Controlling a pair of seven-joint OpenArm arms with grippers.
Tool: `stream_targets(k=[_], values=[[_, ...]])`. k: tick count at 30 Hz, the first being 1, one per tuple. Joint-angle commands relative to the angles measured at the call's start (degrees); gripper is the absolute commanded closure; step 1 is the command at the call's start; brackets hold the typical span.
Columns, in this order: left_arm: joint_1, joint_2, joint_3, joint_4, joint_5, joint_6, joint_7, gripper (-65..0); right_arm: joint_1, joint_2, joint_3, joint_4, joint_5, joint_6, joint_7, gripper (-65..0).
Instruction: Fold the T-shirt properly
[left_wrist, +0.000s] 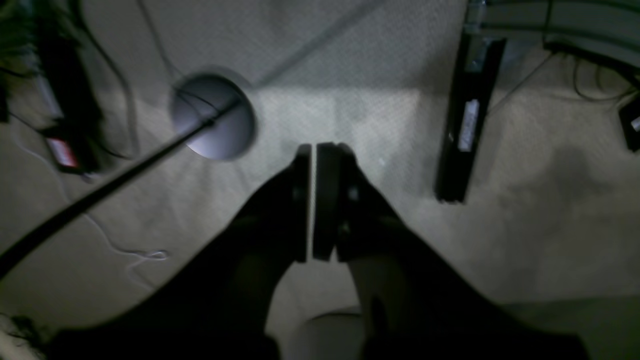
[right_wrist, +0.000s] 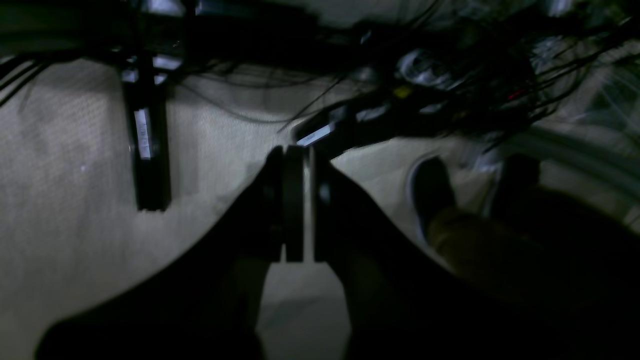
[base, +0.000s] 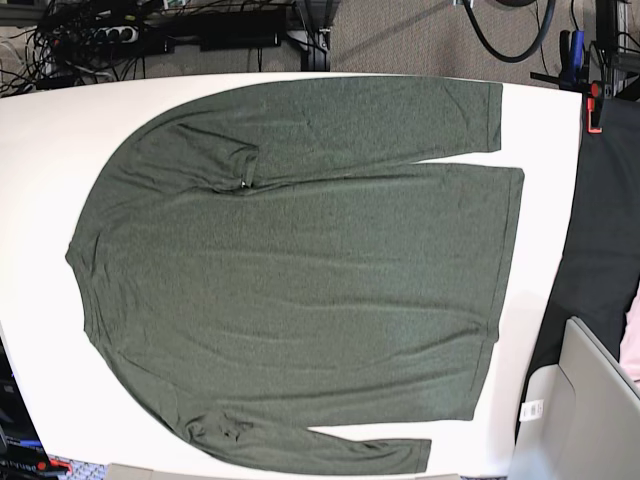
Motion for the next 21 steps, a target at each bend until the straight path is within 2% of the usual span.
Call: stream_targets(k=[1,8,10,15,17,21], values=[[3.10,-0.52,-0.12,3.72,0.07,-0.01,-1.29,0.0,-2.75,0.86,0.21,4.05,0.08,-0.07,1.68,-0.1],[13.74,-0.70,-0.21,22.36,-0.10,-0.01,-0.15,0.0,-15.41,4.55,0.29,25.68,0.08,-0.51,1.59,-0.1],[14.09,-0.70,-2.23,26.05,-2.21,-0.01,1.96,0.0,-18.23,5.52,1.70,30.42,0.08,-0.51,1.59,-0.1],[16.20,-0.70,-7.42,38.36,-11.00,-0.10,6.71,0.0,-23.06,5.16,7.06,40.80,-0.01,-0.51,1.50,-0.1],[17.34,-1.93,-8.03,43.37,-13.29,-0.10,8.20,0.0,-24.38,5.25,8.82,44.67,0.08,-0.51,-0.78,-0.1],[20.69,-3.07,-8.21,53.75,-16.02,-0.10,10.14,0.0,-25.26,5.08,12.25,54.07,0.08,-0.42,-9.31,-0.1]])
